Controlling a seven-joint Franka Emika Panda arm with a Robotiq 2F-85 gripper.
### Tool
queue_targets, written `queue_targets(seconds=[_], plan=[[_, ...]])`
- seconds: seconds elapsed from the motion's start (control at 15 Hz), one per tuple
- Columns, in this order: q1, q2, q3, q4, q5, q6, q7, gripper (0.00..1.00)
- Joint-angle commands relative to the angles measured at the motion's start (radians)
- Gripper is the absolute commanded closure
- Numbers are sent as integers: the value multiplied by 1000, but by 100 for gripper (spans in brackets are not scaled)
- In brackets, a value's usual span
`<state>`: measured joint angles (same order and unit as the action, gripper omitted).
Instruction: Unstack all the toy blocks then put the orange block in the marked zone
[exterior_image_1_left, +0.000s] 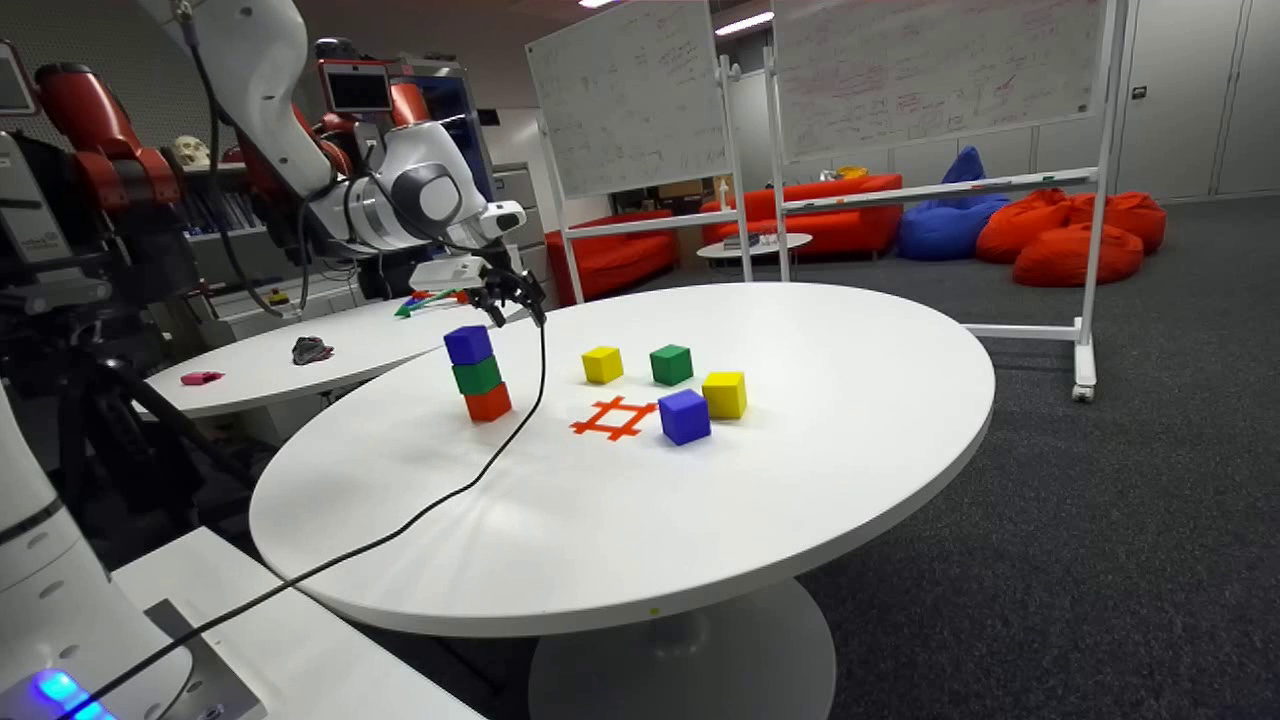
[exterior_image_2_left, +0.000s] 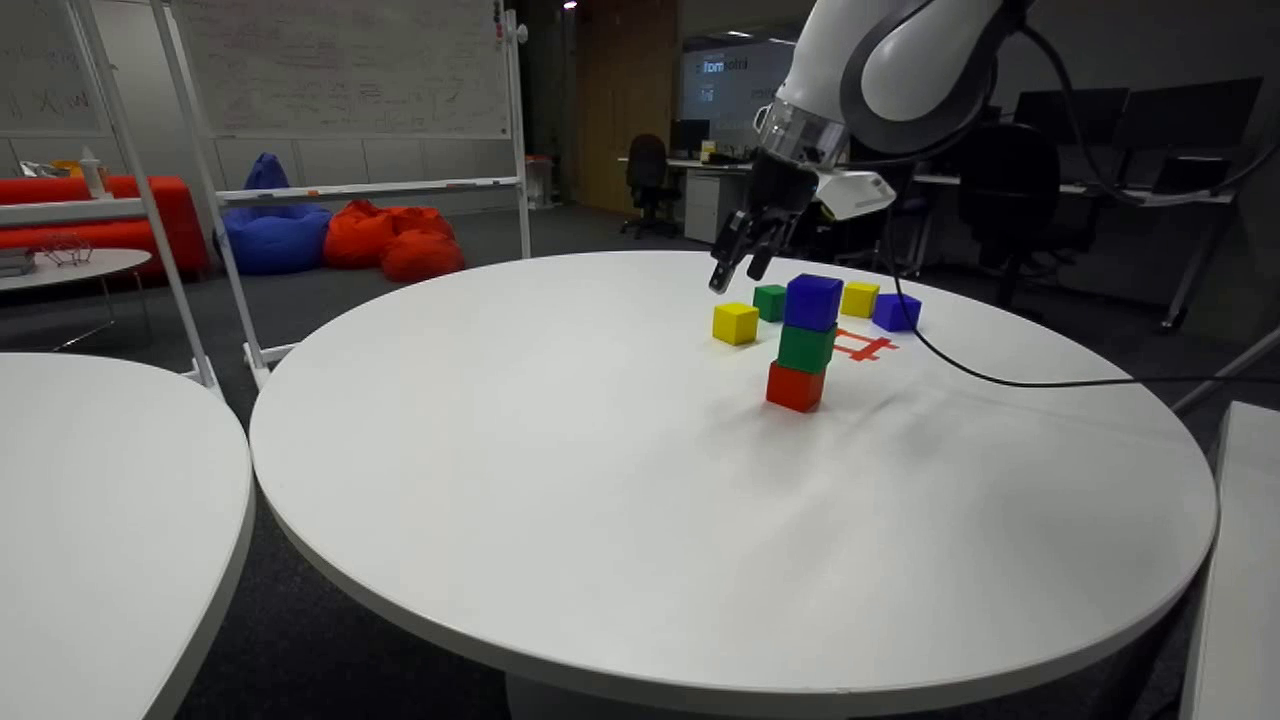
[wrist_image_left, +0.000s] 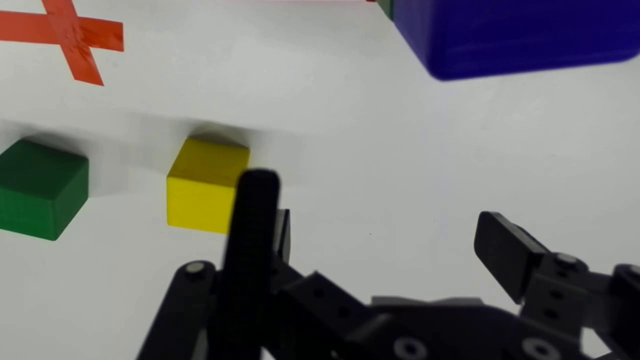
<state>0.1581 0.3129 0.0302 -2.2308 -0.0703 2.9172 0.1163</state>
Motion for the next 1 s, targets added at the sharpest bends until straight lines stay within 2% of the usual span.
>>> queue_targets(seconds=[0.0, 0.13, 0.27, 0.53, 0.93], plan=[[-3, 0, 2, 1, 3, -1, -4, 0], [-6, 5, 2, 9, 9, -19, -2, 0], [-27, -3, 34, 2, 46, -28, -27, 0], [16, -68, 0, -46, 4, -45, 16, 0], [31, -159, -5, -99, -39, -60, 39, 0]])
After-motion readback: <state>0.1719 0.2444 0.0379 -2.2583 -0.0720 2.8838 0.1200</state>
